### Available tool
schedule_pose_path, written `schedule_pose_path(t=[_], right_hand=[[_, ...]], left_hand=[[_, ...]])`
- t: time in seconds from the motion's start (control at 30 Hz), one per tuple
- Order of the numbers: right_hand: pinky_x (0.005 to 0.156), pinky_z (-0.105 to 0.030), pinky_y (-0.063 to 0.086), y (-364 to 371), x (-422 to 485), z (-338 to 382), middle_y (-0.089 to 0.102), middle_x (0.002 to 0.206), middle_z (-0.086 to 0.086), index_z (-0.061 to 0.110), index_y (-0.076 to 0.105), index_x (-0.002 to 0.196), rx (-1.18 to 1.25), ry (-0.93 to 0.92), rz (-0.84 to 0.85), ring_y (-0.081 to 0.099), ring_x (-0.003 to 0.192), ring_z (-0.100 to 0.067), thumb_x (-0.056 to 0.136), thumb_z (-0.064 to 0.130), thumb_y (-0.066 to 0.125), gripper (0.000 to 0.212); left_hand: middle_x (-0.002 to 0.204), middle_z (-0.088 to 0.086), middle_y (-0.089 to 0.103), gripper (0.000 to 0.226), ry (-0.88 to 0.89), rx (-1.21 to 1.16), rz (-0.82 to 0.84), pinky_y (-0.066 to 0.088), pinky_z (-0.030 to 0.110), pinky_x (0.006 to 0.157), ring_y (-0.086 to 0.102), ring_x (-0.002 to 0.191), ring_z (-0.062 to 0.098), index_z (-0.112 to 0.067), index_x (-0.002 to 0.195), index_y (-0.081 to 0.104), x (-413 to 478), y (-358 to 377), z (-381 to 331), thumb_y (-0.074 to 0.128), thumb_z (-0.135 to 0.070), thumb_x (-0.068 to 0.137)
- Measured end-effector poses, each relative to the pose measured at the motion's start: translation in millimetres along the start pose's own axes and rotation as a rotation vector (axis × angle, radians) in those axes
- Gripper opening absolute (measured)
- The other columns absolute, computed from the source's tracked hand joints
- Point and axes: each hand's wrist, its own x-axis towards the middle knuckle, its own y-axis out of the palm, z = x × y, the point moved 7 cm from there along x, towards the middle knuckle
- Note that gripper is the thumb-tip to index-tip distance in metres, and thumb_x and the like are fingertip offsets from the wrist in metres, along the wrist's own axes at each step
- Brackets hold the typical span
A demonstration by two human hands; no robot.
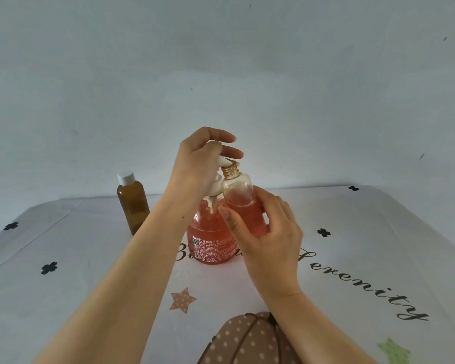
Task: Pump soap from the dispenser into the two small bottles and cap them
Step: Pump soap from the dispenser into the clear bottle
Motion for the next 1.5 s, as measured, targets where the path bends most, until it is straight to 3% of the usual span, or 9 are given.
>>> schedule_pose_path(t=[0.13,0.4,0.67,0.73,0.87,1.0,1.13,1.33,1.5], right_hand=[[0.079,-0.030,0.053,-1,0,-1,0.063,0.101,0.019,0.031,0.066,0.117,0.001,0.007,-0.003,0.060,0.096,-0.007,0.075,0.073,0.059,0.060],[0.078,-0.036,0.055,-7,-2,-2,0.064,0.098,0.019,0.031,0.068,0.113,-0.016,0.004,-0.021,0.061,0.092,-0.008,0.075,0.070,0.062,0.054],[0.074,-0.036,0.055,-7,-4,-5,0.064,0.094,0.016,0.029,0.069,0.111,-0.012,0.022,-0.027,0.062,0.089,-0.011,0.074,0.067,0.064,0.053],[0.074,-0.037,0.055,-5,-3,-4,0.064,0.095,0.016,0.029,0.069,0.111,-0.016,0.018,-0.023,0.062,0.089,-0.011,0.075,0.067,0.063,0.053],[0.076,-0.039,0.055,-4,0,-1,0.064,0.097,0.015,0.029,0.068,0.113,-0.004,0.018,-0.045,0.063,0.091,-0.012,0.075,0.066,0.063,0.053],[0.076,-0.036,0.056,-3,-1,-1,0.065,0.099,0.016,0.030,0.066,0.116,0.010,0.009,-0.039,0.064,0.092,-0.011,0.075,0.067,0.064,0.055],[0.073,-0.030,0.055,-4,0,3,0.065,0.097,0.016,0.028,0.067,0.114,0.002,-0.022,-0.057,0.063,0.089,-0.010,0.076,0.068,0.062,0.056],[0.074,-0.021,0.050,-4,1,2,0.065,0.099,0.015,0.026,0.067,0.115,-0.011,-0.028,-0.049,0.063,0.090,-0.009,0.076,0.068,0.061,0.058],[0.074,-0.027,0.054,-3,0,1,0.064,0.100,0.015,0.027,0.066,0.116,-0.005,-0.019,-0.038,0.063,0.091,-0.009,0.076,0.068,0.061,0.057]], left_hand=[[0.083,0.006,0.073,0.033,0.012,0.026,0.046,0.054,0.021,0.057,0.067,0.064,0.010,-0.012,0.099,0.065,1,2,0,0.037,0.003,0.090],[0.084,0.000,0.074,0.041,0.099,0.160,0.129,0.054,0.023,0.058,0.069,0.068,0.011,-0.014,0.080,0.067,2,7,0,0.032,0.005,0.087],[0.088,-0.010,0.074,0.043,0.103,0.303,0.140,0.054,0.052,0.076,0.070,0.085,0.025,-0.019,0.075,0.068,3,9,4,0.031,0.000,0.086],[0.088,-0.009,0.074,0.040,0.104,0.309,0.126,0.055,0.050,0.074,0.067,0.086,0.032,-0.016,0.078,0.067,1,7,3,0.032,-0.001,0.087],[0.082,-0.002,0.075,0.033,0.068,0.219,0.043,0.054,0.032,0.067,0.067,0.081,0.019,-0.013,0.082,0.065,0,3,1,0.035,-0.001,0.087],[0.080,0.004,0.074,0.018,0.052,0.058,-0.053,0.054,0.049,0.080,0.068,0.081,0.031,-0.017,0.083,0.063,-2,-1,-1,0.047,-0.014,0.092],[0.080,0.003,0.073,0.018,0.068,0.090,-0.039,0.053,0.046,0.086,0.068,0.078,0.018,-0.017,0.088,0.064,-1,-2,-4,0.047,-0.015,0.093],[0.079,0.000,0.074,0.022,0.053,0.133,-0.032,0.055,0.046,0.086,0.070,0.081,0.019,-0.019,0.091,0.064,0,-2,-3,0.044,-0.009,0.092],[0.078,-0.002,0.074,0.021,0.022,0.120,-0.032,0.056,0.043,0.085,0.069,0.082,0.018,-0.021,0.091,0.064,2,-4,1,0.046,-0.011,0.091]])
